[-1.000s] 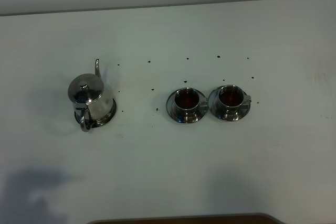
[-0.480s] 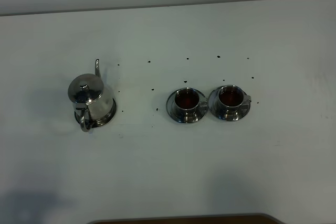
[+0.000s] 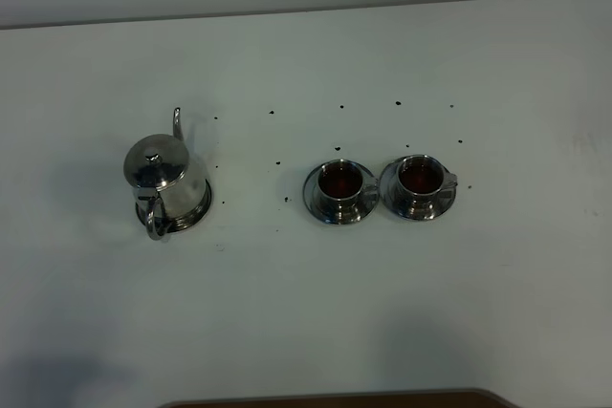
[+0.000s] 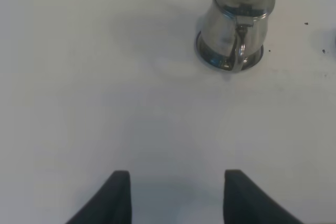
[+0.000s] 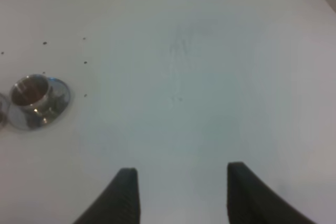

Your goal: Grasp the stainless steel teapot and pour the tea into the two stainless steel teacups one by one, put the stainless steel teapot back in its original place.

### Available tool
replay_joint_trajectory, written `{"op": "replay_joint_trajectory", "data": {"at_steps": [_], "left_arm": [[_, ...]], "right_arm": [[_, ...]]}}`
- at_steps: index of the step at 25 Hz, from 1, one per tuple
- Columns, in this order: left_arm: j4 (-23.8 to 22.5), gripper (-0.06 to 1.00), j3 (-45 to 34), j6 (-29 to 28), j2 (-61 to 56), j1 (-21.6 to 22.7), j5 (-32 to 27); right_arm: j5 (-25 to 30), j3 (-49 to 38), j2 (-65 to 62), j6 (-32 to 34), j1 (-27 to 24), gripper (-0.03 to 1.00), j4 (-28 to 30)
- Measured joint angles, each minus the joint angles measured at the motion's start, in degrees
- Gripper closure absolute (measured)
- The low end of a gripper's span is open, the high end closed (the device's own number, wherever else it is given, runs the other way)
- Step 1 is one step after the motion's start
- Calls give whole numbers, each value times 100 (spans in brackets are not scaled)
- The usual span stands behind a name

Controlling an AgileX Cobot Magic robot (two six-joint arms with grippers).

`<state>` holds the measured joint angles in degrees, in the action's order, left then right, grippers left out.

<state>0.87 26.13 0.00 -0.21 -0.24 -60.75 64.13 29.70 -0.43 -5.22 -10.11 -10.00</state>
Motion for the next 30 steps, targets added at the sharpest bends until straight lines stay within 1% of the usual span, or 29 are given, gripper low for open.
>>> {"op": "replay_joint_trajectory", "data": {"at_steps": [30], "left_arm": [[0,49,0,0,0,-10,0]], "right_arm": [[0,0,0,0,0,57,0]]}}
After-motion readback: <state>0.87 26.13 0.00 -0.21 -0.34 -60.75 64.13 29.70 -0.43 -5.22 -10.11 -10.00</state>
